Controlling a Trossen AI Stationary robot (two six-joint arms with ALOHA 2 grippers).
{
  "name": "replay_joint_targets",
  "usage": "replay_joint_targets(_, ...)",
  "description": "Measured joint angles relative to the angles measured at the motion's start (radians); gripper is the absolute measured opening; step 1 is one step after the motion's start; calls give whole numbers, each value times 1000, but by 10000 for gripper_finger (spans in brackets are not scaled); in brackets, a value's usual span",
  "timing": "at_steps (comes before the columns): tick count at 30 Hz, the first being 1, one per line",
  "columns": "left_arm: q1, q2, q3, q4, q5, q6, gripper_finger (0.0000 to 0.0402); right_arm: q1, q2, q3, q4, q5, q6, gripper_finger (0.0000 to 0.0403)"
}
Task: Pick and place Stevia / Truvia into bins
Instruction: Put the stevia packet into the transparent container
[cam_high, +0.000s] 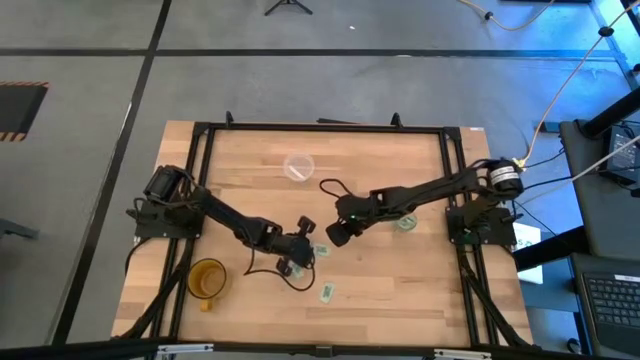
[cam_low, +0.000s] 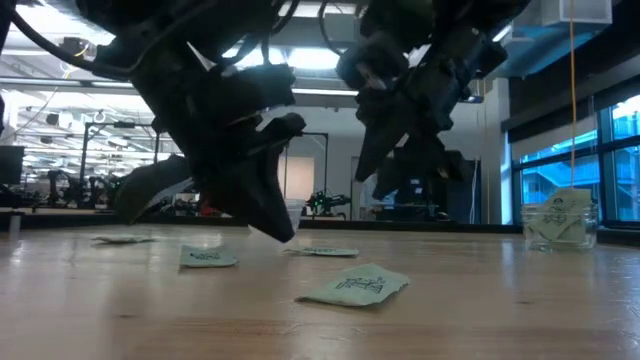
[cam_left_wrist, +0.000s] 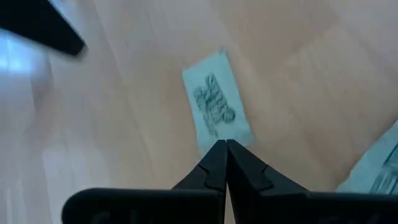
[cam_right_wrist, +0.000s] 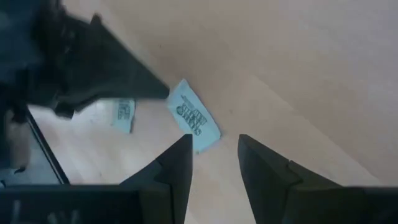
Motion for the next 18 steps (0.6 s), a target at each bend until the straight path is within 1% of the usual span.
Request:
replay_joint_targets(6,1,10,-6,20,29,-6,2,0,35,0,12,-3,13,132)
replay_joint_targets(10,3,29,-6,35,45,-7,2,2,60,1,21,-59,63,132)
replay_joint_targets(14,5,50,-4,74,43,-6,2,14,73,1,42,-60,100,132)
replay_joint_targets(18,9,64,-2,87,42,-8,2,25,94,1,41,-39,101,132)
